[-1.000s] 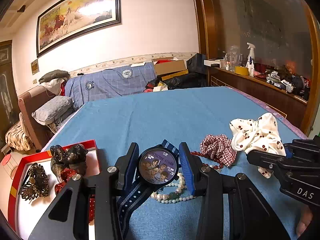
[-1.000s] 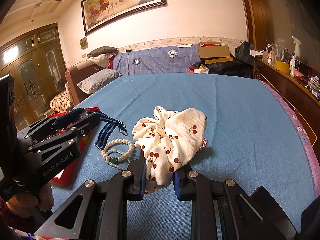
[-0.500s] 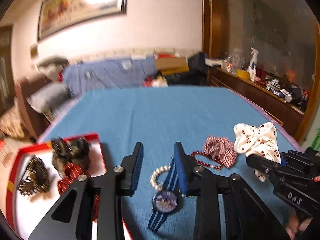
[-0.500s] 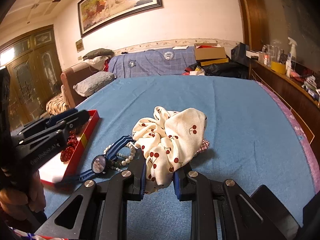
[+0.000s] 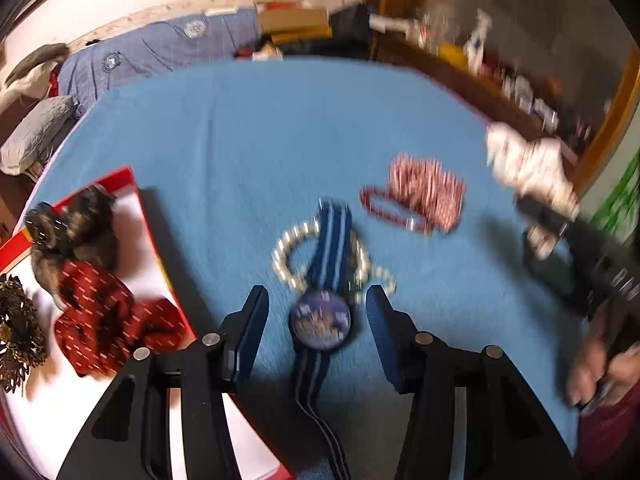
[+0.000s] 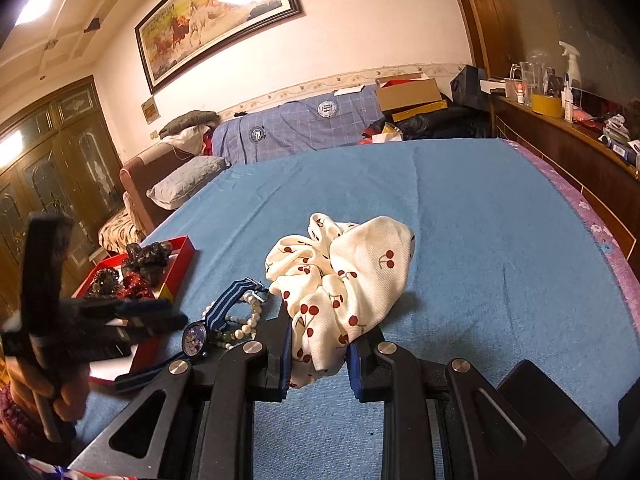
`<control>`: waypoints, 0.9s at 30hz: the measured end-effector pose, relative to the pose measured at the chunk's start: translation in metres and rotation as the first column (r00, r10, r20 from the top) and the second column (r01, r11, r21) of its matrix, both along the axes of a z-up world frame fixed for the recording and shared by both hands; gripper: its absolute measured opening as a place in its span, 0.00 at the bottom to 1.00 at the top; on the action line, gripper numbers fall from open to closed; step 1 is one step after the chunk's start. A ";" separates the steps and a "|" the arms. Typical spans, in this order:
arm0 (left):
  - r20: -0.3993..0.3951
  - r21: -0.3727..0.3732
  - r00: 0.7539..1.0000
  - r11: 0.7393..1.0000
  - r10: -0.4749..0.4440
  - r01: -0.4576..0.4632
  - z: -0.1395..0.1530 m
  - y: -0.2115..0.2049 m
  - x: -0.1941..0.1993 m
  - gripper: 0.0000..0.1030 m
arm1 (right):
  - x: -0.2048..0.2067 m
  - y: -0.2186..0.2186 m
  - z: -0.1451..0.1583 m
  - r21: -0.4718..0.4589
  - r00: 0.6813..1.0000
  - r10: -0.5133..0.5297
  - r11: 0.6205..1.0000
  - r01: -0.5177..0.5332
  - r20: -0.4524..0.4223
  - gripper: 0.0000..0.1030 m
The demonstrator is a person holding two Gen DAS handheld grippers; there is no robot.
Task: Organize jewelry
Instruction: 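Lift the watch with the left gripper while the right keeps holding the cherry scrunchie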
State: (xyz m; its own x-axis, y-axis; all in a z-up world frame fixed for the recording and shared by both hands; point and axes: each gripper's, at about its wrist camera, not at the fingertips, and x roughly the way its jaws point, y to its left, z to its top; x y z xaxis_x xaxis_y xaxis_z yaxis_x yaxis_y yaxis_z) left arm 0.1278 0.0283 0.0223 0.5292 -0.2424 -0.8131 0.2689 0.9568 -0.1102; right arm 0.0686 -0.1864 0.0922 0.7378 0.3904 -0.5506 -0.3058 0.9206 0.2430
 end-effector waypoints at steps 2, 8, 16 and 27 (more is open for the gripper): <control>-0.023 0.039 1.000 0.999 -0.015 0.016 -0.006 -0.008 0.001 0.48 | 0.000 0.000 0.001 0.001 1.000 0.006 1.000 -0.006 0.000 0.23; -0.028 0.084 0.999 0.996 0.020 -0.017 -0.019 -0.014 0.003 0.43 | -0.002 0.001 0.001 0.001 1.000 0.015 1.000 -0.015 0.002 0.24; 0.013 0.139 0.999 0.989 0.047 -0.048 -0.025 -0.029 0.000 0.40 | -0.002 -0.001 0.002 0.004 1.000 0.030 1.000 -0.030 0.008 0.24; 0.148 -0.019 0.986 0.997 0.074 -0.072 0.006 -0.017 -0.017 0.40 | -0.005 -0.002 0.002 0.010 0.999 0.032 0.999 -0.033 0.023 0.24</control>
